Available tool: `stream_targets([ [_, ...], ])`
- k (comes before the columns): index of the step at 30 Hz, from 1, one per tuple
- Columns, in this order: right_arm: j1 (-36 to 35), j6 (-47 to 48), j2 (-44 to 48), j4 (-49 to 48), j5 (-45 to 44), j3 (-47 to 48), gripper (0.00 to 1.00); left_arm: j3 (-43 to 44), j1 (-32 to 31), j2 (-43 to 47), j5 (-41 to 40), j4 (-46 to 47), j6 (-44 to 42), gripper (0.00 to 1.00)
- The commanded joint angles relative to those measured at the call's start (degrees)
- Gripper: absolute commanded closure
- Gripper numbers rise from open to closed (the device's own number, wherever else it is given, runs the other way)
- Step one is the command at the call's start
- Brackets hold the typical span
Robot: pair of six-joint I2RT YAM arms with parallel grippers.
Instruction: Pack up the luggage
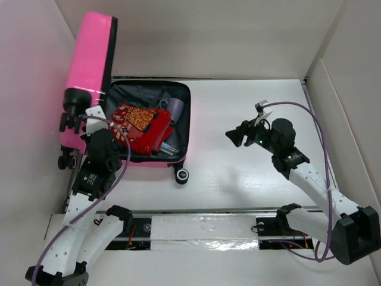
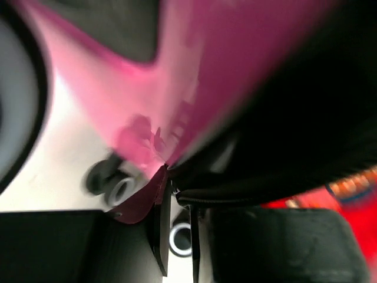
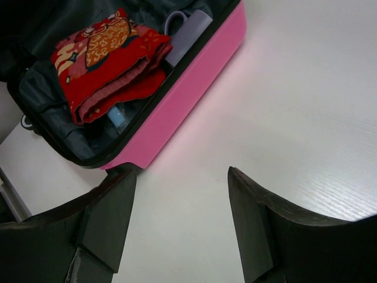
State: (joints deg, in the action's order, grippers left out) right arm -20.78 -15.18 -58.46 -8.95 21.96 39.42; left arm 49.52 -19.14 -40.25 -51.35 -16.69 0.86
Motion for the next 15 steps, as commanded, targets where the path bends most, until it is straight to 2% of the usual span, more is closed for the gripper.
stream_targets([
  [1, -0.7, 0.6, -1.8, -1.1, -1.5, 3.2, 0.30, 1.5, -1.9, -2.8, 43.2, 3.7, 0.0, 1.00],
  [4, -1.2, 1.2, -2.9, 0.1, -2.5, 3.9, 0.30, 4.7, -1.9, -6.8, 59.4, 1.2, 0.2, 0.84],
  [5, -1.2, 1.4, -2.9, 0.2, -3.3, 3.8, 0.30, 5.5, -1.9, -8.4, 62.2, 0.8, 0.4, 0.79],
  [6, -1.2, 1.4, -3.0, 0.0, -3.8, 3.8, 0.30, 6.0, -1.9, -9.1, 66.1, 0.3, 0.4, 0.70],
  [7, -1.2, 1.4, -3.1, 0.0, -4.1, 3.8, 0.30, 7.2, -1.9, -9.8, 72.4, -0.4, 0.0, 0.50],
  [9, -1.2, 1.5, -3.0, 0.2, -5.1, 3.9, 0.30, 8.1, -1.9, -11.5, 78.7, -2.5, -0.2, 0.39],
  [10, -1.2, 1.5, -3.0, 0.4, -5.3, 3.9, 0.30, 8.1, -1.9, -11.5, 86.4, -2.6, 0.0, 0.34],
  [12, -1.2, 1.5, -3.0, 0.7, -6.1, 3.8, 0.30, 8.3, -1.9, -11.3, 93.6, -3.9, 0.0, 0.34],
  [13, -1.2, 1.5, -3.0, 0.6, -6.4, 3.8, 0.30, 8.2, -1.9, -11.0, 100.5, -4.1, -0.2, 0.36],
  [15, -1.2, 1.5, -2.8, 0.6, -7.3, 3.6, 0.33, 8.2, -1.9, -9.5, 106.3, -4.4, -0.3, 0.37],
])
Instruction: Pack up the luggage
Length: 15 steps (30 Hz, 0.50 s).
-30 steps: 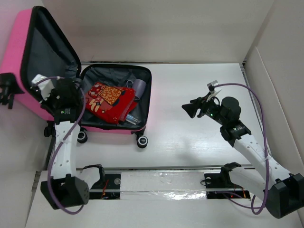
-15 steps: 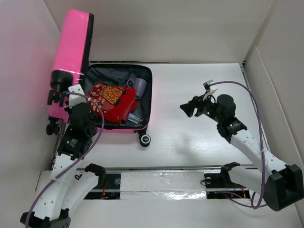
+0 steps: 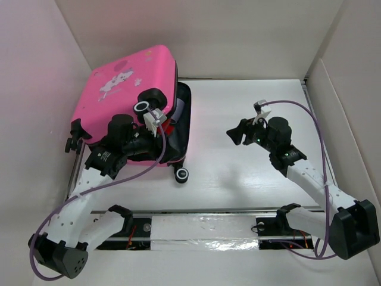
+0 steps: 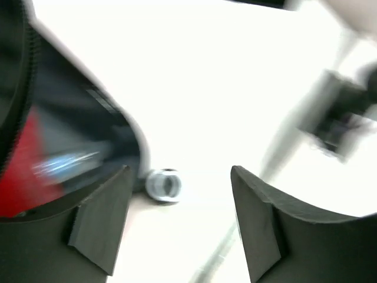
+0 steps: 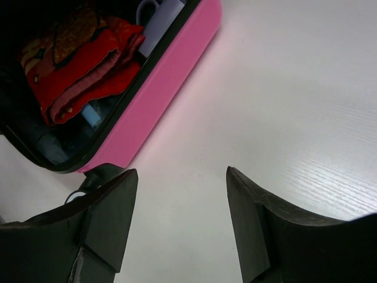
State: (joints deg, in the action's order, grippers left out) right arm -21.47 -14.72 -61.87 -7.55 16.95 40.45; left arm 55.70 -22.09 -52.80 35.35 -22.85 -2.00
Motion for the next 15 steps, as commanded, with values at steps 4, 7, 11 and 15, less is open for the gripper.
stream_targets([
  [4, -0.5, 0.7, 0.6, -1.5, -3.2, 2.1, 0.57, 1.0, 1.1, 8.3, 23.2, 12.9, 9.7, 0.38],
  [7, -0.5, 0.5, 0.1, -1.8, -3.9, 2.1, 0.74, 1.9, 1.1, 9.0, 26.2, 24.8, 14.5, 0.39],
  [11, -1.0, 0.8, -0.5, -1.3, -4.8, 2.4, 0.79, 2.7, 1.1, 5.8, 32.4, 38.5, 25.1, 0.40],
  [15, -1.6, 1.1, -0.6, -1.2, -5.3, 2.4, 0.91, 7.4, 2.5, 2.5, 12.2, 34.4, 26.0, 0.41],
])
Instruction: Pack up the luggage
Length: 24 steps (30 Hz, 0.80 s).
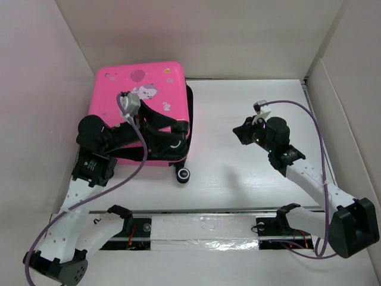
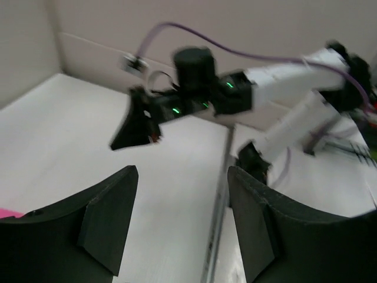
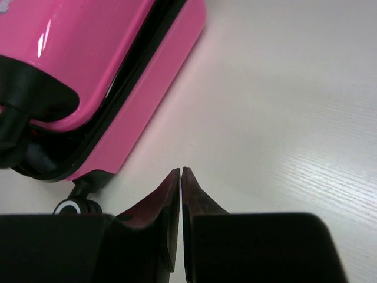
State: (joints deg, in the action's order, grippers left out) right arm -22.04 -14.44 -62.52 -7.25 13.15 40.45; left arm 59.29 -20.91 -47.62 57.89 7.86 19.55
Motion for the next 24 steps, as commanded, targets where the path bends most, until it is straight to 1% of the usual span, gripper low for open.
stream_targets([
  [1, -1.1, 0.9, -0.1, -1.5, -1.5, 2.5, 0.94, 6.5, 2.2, -3.6, -22.5, 1.2, 4.4, 0.42],
  [2, -1.6, 1.2, -0.3, -1.5, -1.5, 2.7, 0.98, 7.8, 3.8, -6.3, -28.8, -1.2, 5.2, 0.42],
  [3, -1.6, 1.3, -0.4, -1.4, -1.6, 2.9, 1.00, 9.3, 4.7, -8.0, -36.0, -7.4, 6.2, 0.43],
  [4, -2.3, 1.4, -0.6, -1.4, -1.9, 3.0, 1.00, 12.5, 5.8, -9.8, -46.4, -10.5, 6.9, 0.45],
  [5, -2.9, 1.7, -0.8, -1.3, -2.5, 3.2, 1.00, 13.7, 9.0, -13.5, -49.6, -12.8, 7.3, 0.46],
  [7, -2.9, 2.0, -1.2, -0.6, -3.1, 3.6, 1.00, 15.8, 13.1, -16.8, -56.0, -15.8, 7.9, 0.47],
  [8, -3.5, 2.4, -1.2, -0.4, -3.6, 3.7, 1.00, 16.4, 15.5, -19.9, -56.6, -16.1, 8.1, 0.48],
  [9, -3.5, 2.4, -1.0, -0.1, -3.8, 3.8, 1.00, 16.8, 20.4, -21.1, -57.1, -16.5, 8.9, 0.49],
  [12, -4.1, 2.6, -0.5, 0.0, -4.6, 3.8, 1.00, 15.9, 28.2, -25.0, -56.7, -14.1, 11.3, 0.49],
  [13, -4.1, 2.6, -0.1, 0.0, -4.7, 3.7, 1.00, 15.8, 32.4, -26.0, -57.4, -14.1, 11.5, 0.50],
  [15, -4.1, 2.6, 0.0, -0.3, -5.0, 3.5, 1.00, 16.3, 34.9, -29.5, -61.7, -15.1, 10.7, 0.50],
  [16, -4.1, 2.5, 0.0, -0.4, -4.9, 3.4, 1.00, 16.7, 37.4, -30.5, -63.2, -15.5, 10.2, 0.50],
  [20, -4.1, 2.5, -0.5, -0.6, -4.2, 3.6, 0.98, 16.4, 42.9, -35.3, -65.6, -16.5, 9.5, 0.50],
  [24, -4.6, 2.4, -1.3, -0.8, -4.1, 3.7, 0.92, 15.4, 45.1, -36.8, -67.1, -16.1, 8.8, 0.49],
])
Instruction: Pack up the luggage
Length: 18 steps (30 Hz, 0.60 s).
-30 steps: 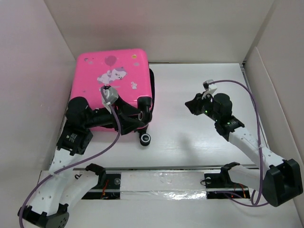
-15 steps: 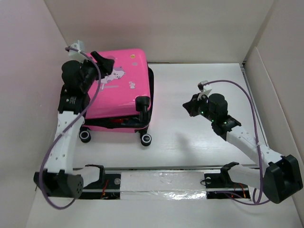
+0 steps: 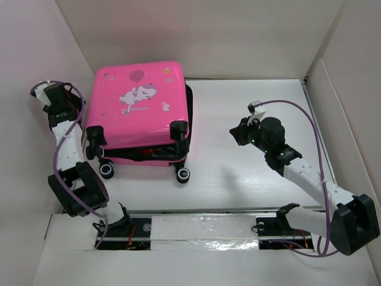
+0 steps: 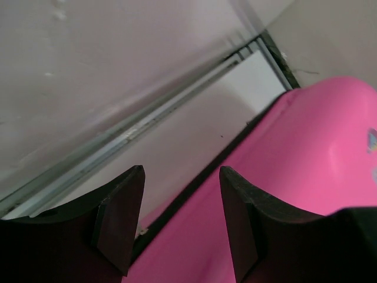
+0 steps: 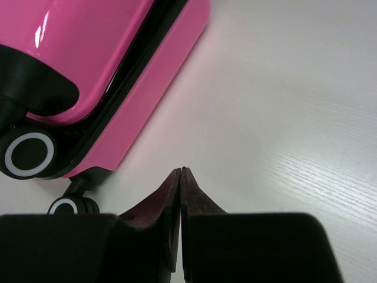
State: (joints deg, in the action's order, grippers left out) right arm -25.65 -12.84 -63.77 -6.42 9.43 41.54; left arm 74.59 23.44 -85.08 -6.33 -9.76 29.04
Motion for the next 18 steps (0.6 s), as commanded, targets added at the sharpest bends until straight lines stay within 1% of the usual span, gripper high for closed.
stream_targets([
  [1, -1.0, 0.8, -0.1, -1.7, -0.3, 2.7, 0.91, 0.0, 0.7, 0.4, -4.3, 1.3, -0.6, 0.49],
  [6, -1.0, 0.9, 0.4, -1.5, -0.6, 2.6, 0.88, 0.4, 0.7, -4.0, -6.3, 0.1, -0.6, 0.49],
  [9, -1.0, 0.8, 0.8, -1.7, -1.2, 2.3, 0.88, 0.2, 0.1, -7.6, -3.5, -0.3, -1.2, 0.54],
  [10, -1.0, 0.8, 0.9, -1.8, -1.2, 2.3, 0.87, -0.7, -1.4, -8.2, -2.9, -0.1, -1.2, 0.56],
  [13, -1.0, 0.7, 0.9, -1.8, -1.3, 2.2, 0.86, -3.9, -4.0, -9.7, -2.2, 1.7, 0.0, 0.57],
  [14, -1.0, 0.7, 1.0, -1.8, -2.1, 2.2, 0.85, -5.1, -5.7, -9.6, -0.4, 2.6, 0.5, 0.59],
  [16, -1.0, 0.4, 1.5, -1.4, -3.4, 2.1, 0.84, -8.6, -7.3, -9.1, 1.3, 4.7, 2.4, 0.60],
  [17, -0.3, 0.4, 2.3, -1.1, -4.0, 2.0, 0.84, -10.5, -9.1, -8.0, 3.0, 5.8, 4.4, 0.60],
  [18, -0.3, 0.4, 2.9, -0.3, -5.5, 1.9, 0.83, -12.3, -10.2, -7.1, 3.6, 8.5, 5.5, 0.60],
])
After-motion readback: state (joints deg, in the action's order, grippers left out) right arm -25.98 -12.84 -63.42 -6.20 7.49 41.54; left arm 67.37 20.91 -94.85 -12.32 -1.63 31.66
